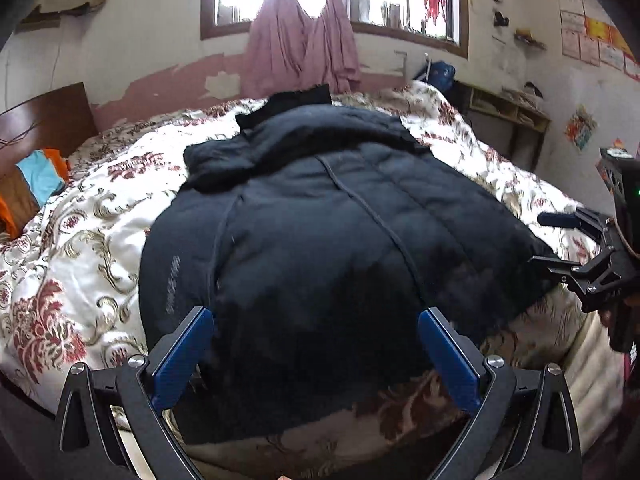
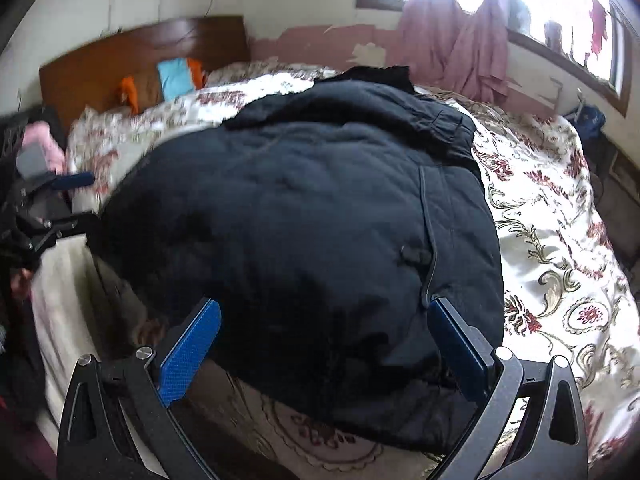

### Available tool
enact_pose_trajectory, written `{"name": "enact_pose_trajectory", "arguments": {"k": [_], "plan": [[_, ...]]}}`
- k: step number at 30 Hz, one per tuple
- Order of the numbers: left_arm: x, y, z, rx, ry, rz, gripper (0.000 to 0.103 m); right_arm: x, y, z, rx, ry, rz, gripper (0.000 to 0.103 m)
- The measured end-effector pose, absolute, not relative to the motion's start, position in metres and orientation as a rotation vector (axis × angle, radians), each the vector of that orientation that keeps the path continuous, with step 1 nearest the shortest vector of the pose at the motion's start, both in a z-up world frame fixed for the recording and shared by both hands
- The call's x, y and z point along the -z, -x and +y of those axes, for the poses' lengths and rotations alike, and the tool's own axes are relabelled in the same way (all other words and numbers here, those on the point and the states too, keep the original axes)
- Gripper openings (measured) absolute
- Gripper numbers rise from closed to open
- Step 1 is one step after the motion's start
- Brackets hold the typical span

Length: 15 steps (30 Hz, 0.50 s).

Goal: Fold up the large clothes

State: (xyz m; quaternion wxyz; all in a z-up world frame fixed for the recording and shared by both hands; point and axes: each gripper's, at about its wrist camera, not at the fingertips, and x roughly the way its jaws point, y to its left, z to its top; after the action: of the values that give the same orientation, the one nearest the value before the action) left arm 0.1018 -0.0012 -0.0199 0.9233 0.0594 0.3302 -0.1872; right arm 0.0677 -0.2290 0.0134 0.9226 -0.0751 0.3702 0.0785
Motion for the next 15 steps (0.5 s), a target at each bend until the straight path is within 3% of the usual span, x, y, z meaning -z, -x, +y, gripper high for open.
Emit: {"name": "enact_pose_trajectory", "arguments": {"k": [15], "plan": [[0.05,-0.091,0.003,0.387,-0.133,0.756,0.103,0.021,-0.052,-0.189,-0.113,0.512,0.814,0.101]]}}
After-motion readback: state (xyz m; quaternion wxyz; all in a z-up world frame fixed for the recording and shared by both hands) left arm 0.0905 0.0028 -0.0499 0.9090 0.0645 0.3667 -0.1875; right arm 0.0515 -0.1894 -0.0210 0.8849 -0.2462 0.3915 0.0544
